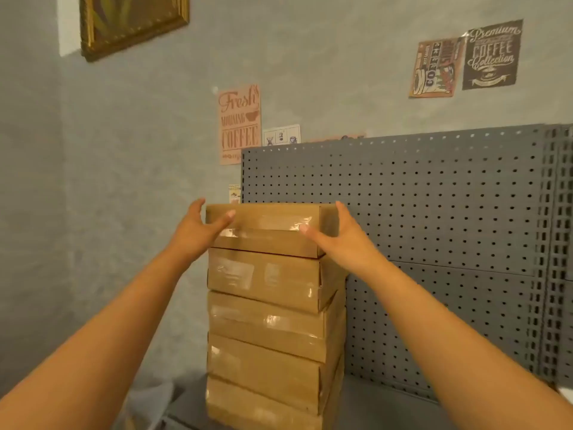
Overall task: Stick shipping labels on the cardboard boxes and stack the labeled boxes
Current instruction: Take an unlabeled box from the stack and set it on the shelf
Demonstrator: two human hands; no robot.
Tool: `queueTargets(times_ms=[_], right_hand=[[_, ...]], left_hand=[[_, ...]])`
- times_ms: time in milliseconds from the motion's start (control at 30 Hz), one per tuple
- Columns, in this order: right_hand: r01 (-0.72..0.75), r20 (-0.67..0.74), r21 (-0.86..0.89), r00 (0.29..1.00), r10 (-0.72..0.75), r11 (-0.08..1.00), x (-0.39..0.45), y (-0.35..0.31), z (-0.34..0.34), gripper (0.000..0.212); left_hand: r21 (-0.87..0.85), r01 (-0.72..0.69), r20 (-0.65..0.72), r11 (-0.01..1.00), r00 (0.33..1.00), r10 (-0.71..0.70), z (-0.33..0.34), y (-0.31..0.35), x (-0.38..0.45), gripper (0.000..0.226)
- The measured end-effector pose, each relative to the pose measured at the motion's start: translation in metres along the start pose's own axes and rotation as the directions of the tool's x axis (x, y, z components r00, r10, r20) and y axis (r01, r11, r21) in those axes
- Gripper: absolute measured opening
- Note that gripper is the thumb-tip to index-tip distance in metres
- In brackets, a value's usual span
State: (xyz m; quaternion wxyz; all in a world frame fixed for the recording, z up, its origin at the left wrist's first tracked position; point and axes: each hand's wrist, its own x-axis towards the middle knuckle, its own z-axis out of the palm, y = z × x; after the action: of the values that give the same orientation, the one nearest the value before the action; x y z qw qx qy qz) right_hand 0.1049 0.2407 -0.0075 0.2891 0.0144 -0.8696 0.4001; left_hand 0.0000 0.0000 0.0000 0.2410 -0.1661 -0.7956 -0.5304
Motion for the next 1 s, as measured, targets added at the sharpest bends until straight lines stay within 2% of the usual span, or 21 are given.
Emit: queueTargets(times_ms=[100,167,267,400,600,667,767,833,900,1000], right_hand=[[-0.039,-0.042,0.014,0.998,0.039,0.999,0.011,0.001,0.015,0.121],[-0.058,-0.044,0.021,0.997,0.059,0.998,0.012,0.003,0.024,0.121],[-0.043,-0.096,0.033,0.994,0.046,0.999,0.011,0.003,0.028,0.108],[0.038,-0.142,0.1,0.99,-0.024,0.994,0.005,-0.002,0.02,0.091],[0.162,-0.249,0.247,0.964,-0.099,0.955,-0.019,-0.004,-0.021,0.097],[0.192,-0.271,0.286,0.956,-0.113,0.939,-0.035,-0.006,-0.041,0.096],[0.145,-0.332,0.296,0.942,-0.041,0.944,-0.06,-0.011,-0.072,0.089],[0.088,-0.407,0.297,0.912,0.042,0.951,-0.07,-0.007,-0.094,0.079],[0.045,-0.494,0.265,0.864,0.096,0.963,-0.08,0.001,-0.117,0.067],[-0.01,-0.532,0.236,0.835,0.138,0.972,-0.099,0.021,-0.152,0.076]], left_hand=[[-0.087,0.07,0.101,0.994,0.993,-0.062,0.004,-0.011,0.015,0.093],[-0.156,0.101,0.151,0.983,0.985,-0.078,0.008,-0.019,0.021,0.094],[-0.211,0.092,0.103,0.973,0.992,-0.071,0.011,-0.023,0.025,0.099],[-0.239,0.017,0.037,0.971,0.999,-0.008,0.01,-0.017,0.023,0.091],[-0.324,-0.09,0.057,0.942,0.992,0.114,0.008,0.019,0.009,0.094],[-0.362,-0.083,0.064,0.928,0.991,0.114,0.015,0.037,-0.001,0.084],[-0.442,-0.036,0.012,0.896,0.999,0.046,0.03,0.07,-0.016,0.052],[-0.461,-0.053,0.002,0.886,0.998,0.06,0.044,0.09,-0.029,0.041],[-0.464,-0.08,0.063,0.882,0.99,0.123,0.058,0.106,-0.045,0.042],[-0.445,-0.094,0.196,0.891,0.96,0.2,0.082,0.128,-0.069,0.054]])
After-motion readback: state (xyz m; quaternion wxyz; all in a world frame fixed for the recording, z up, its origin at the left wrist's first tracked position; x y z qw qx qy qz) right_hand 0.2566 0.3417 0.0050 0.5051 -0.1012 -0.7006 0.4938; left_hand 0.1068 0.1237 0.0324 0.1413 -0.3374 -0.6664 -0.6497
